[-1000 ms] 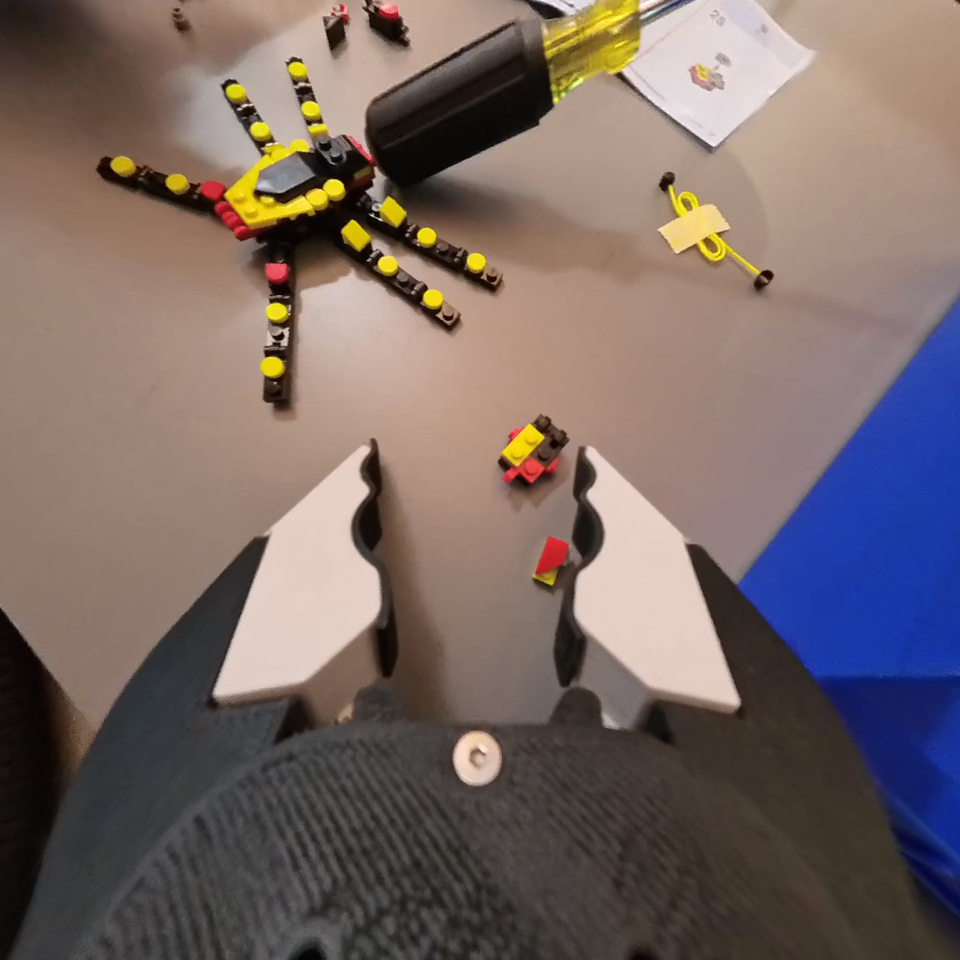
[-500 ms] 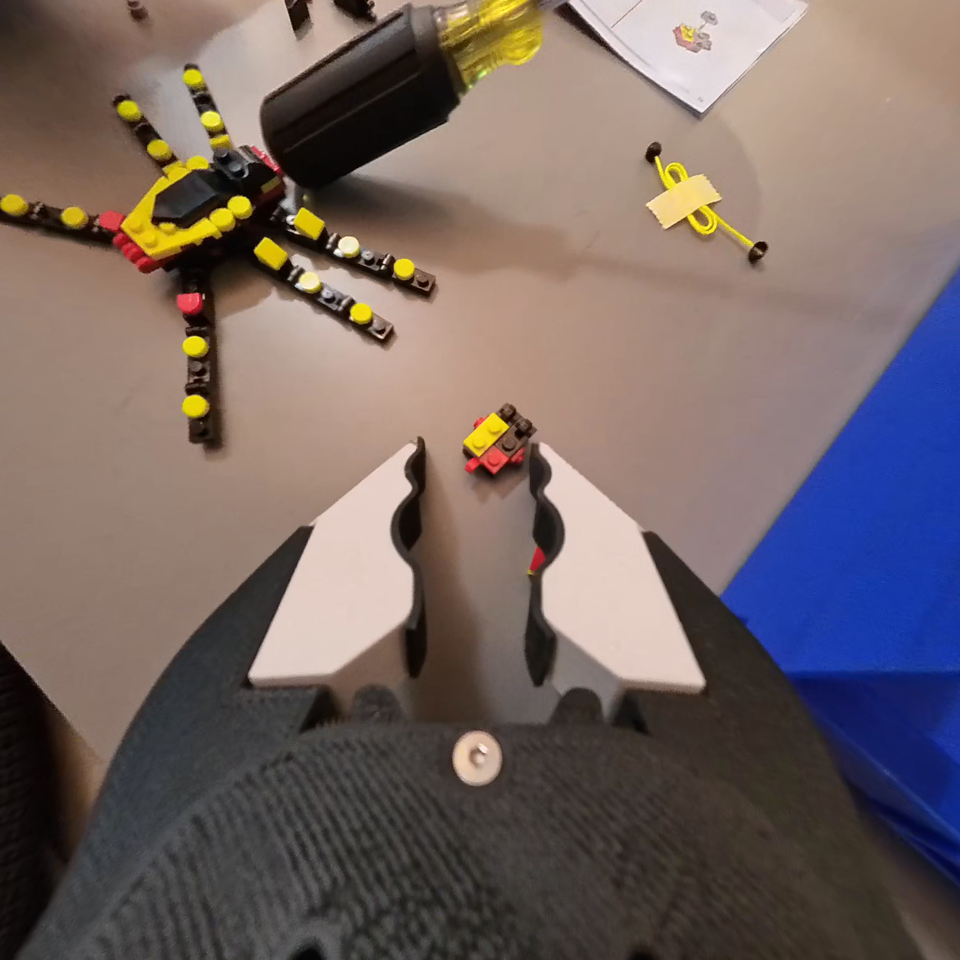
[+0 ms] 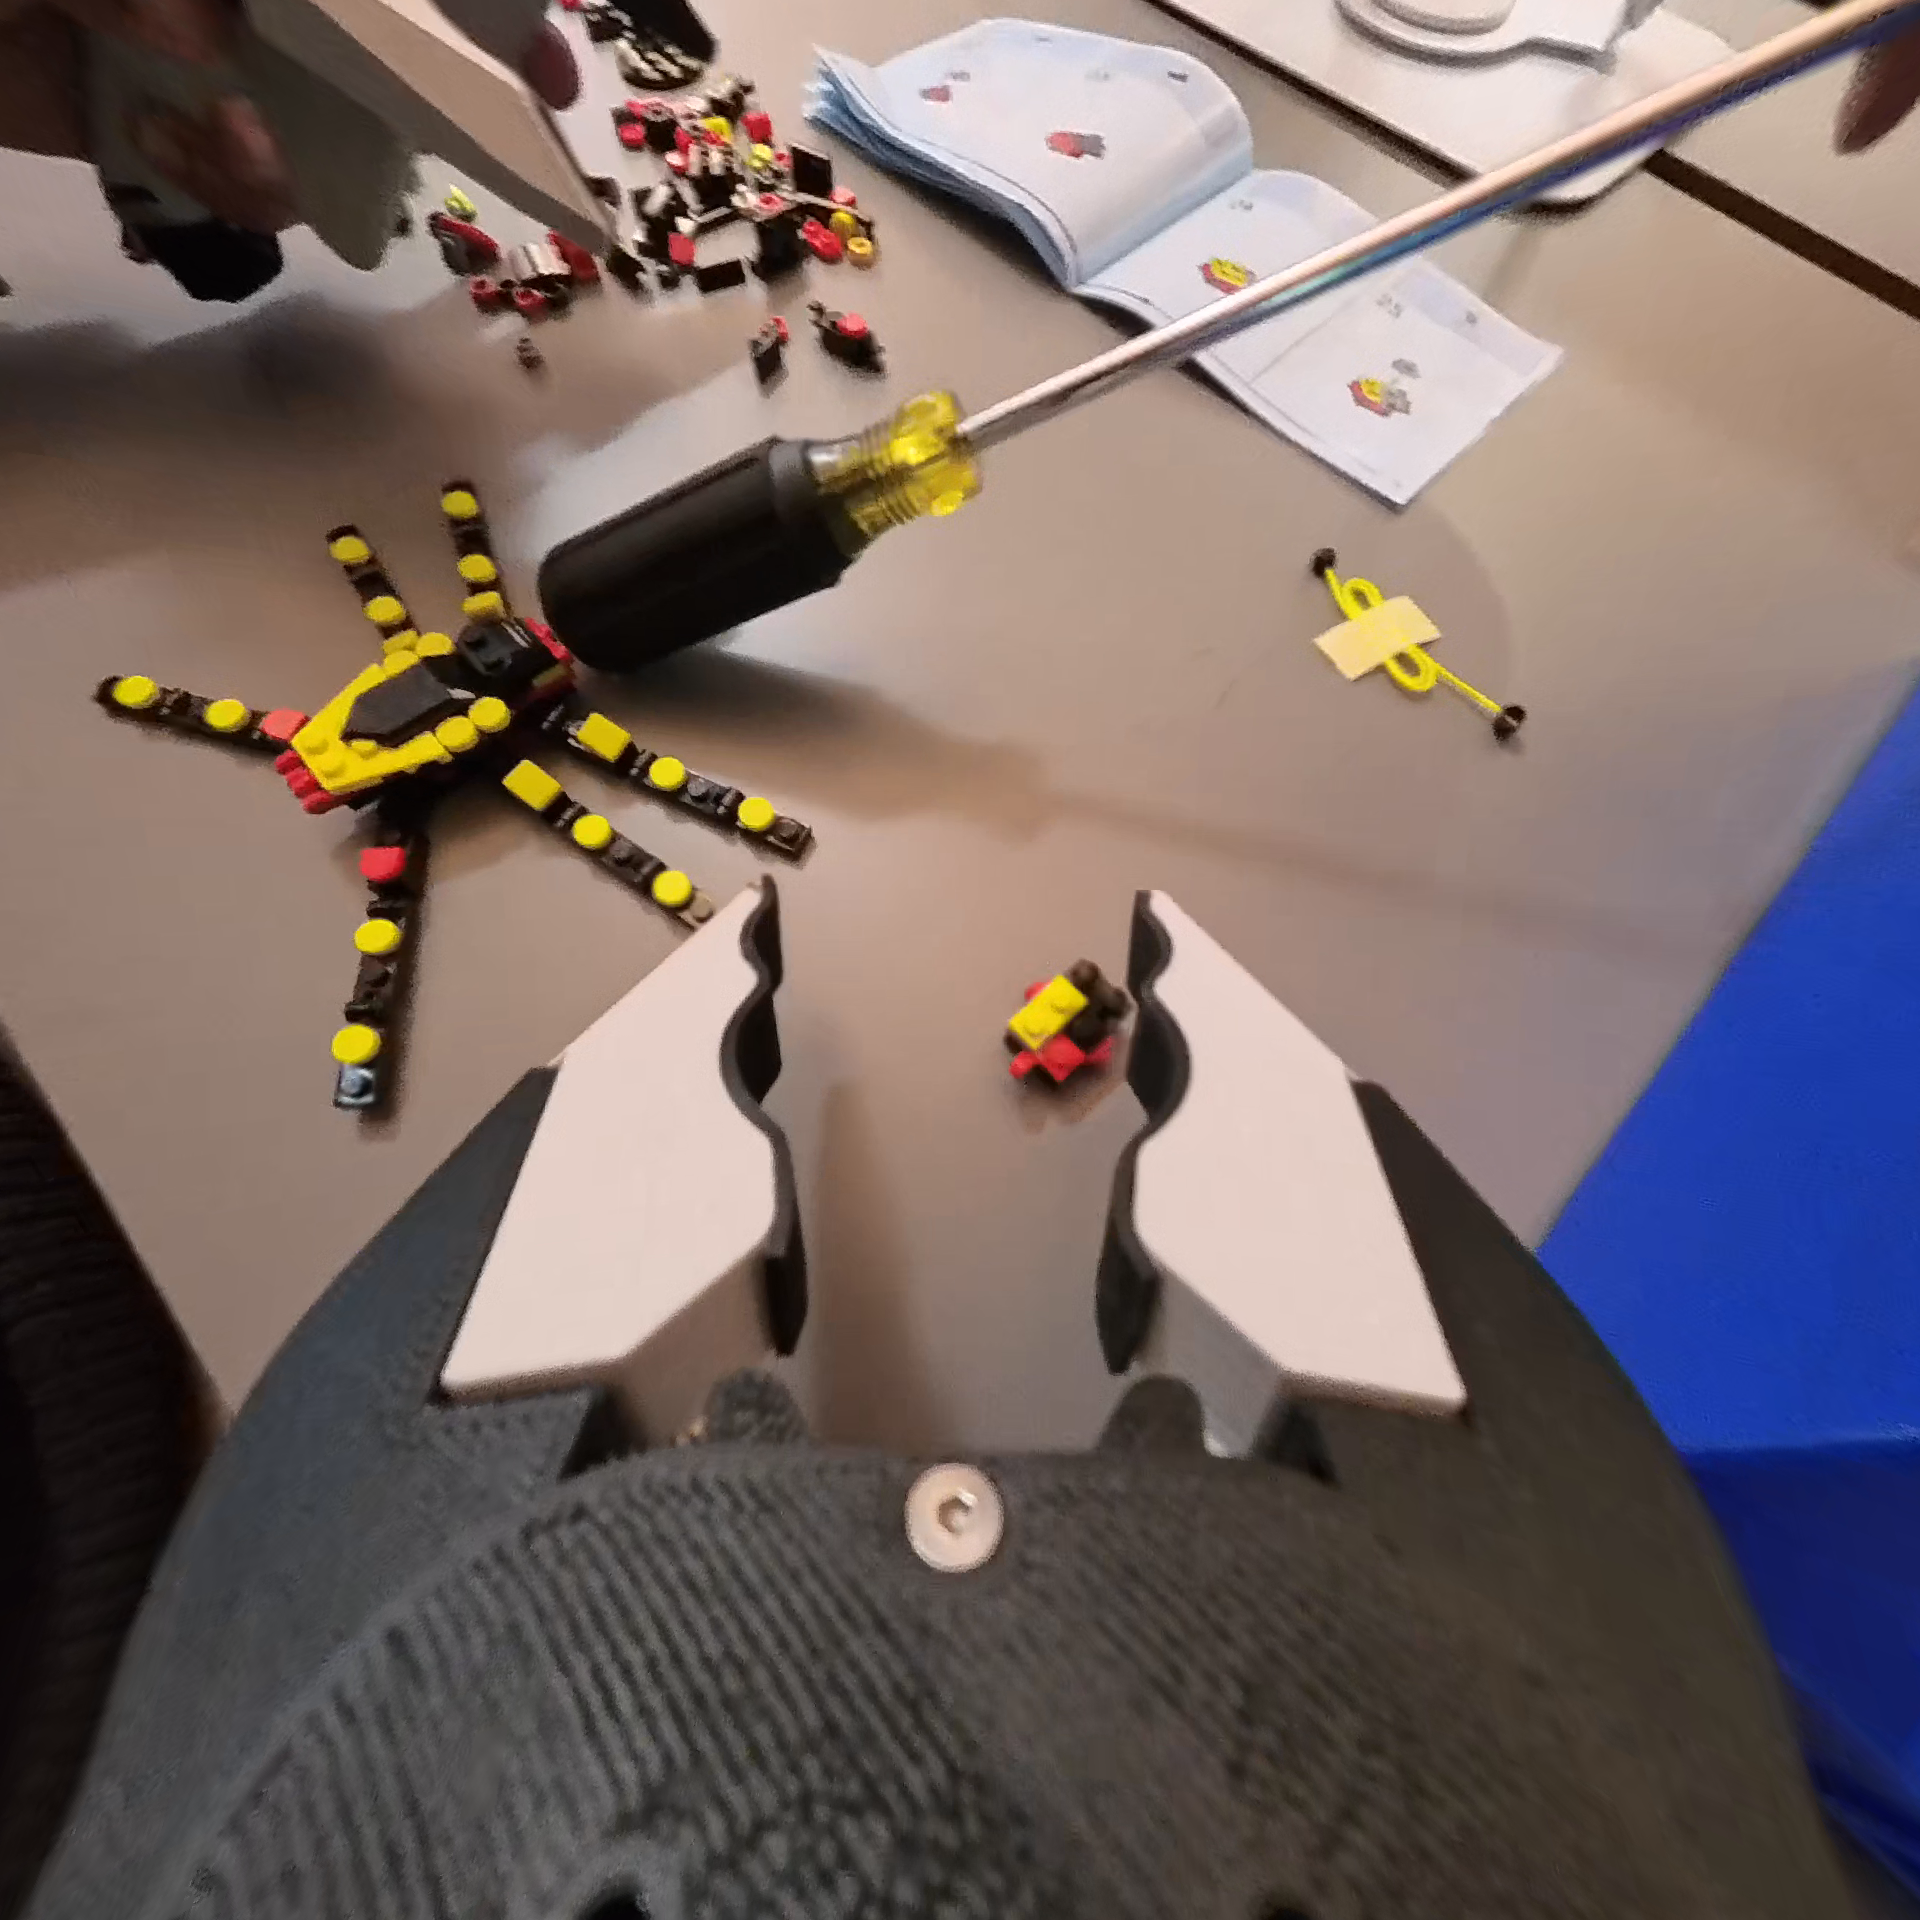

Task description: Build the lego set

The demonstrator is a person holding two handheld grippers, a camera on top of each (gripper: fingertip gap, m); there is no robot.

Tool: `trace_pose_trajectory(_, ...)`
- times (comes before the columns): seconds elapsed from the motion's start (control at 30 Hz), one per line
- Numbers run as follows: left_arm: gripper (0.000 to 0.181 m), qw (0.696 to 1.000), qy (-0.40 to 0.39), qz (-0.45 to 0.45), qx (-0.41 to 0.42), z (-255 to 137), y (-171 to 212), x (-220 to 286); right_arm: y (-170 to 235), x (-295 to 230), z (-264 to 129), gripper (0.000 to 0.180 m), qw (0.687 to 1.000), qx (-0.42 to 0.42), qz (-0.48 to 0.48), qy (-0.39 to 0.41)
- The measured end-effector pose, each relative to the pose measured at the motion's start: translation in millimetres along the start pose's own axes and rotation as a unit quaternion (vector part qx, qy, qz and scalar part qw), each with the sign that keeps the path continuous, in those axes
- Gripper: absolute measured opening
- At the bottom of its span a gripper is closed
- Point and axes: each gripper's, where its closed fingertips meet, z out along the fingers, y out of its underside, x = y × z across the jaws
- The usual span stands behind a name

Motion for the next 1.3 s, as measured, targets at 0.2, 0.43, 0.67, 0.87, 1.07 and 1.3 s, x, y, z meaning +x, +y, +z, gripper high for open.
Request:
trace_pose_trajectory(0.2, 0.111, 1.0, 0.002, 0.0, 0.001, 0.0, -0.6, 1.2, -15.0, -31.6, 3.9, 0.068, 0.998, 0.026, -0.025, -0.053)
trace_pose_trajectory(0.43, 0.11, 1.0, 0.003, 0.002, 0.001, 0.7, -0.5, 3.1, -16.4, -44.6, 13.0, 0.066, 0.997, 0.016, -0.005, -0.073)
trace_pose_trajectory(0.67, 0.109, 1.0, 0.003, 0.004, 0.001, 1.3, -0.7, 4.5, -23.3, -47.5, 22.7, 0.062, 0.997, 0.015, 0.027, -0.069)
trace_pose_trajectory(0.87, 0.109, 1.0, 0.003, 0.006, 0.001, 0.9, -0.8, 5.0, -15.4, -60.0, 23.9, 0.062, 0.995, -0.002, -0.001, -0.096)
trace_pose_trajectory(1.07, 0.109, 1.0, 0.004, 0.005, 0.002, 1.1, -1.1, 5.5, -17.6, -123.3, 15.9, 0.079, 0.971, 0.013, -0.073, -0.228)
trace_pose_trajectory(1.3, 0.109, 1.0, 0.005, 0.006, 0.001, 1.7, -1.0, 6.8, -14.8, -144.2, 33.6, 0.096, 0.964, -0.004, -0.135, -0.229)
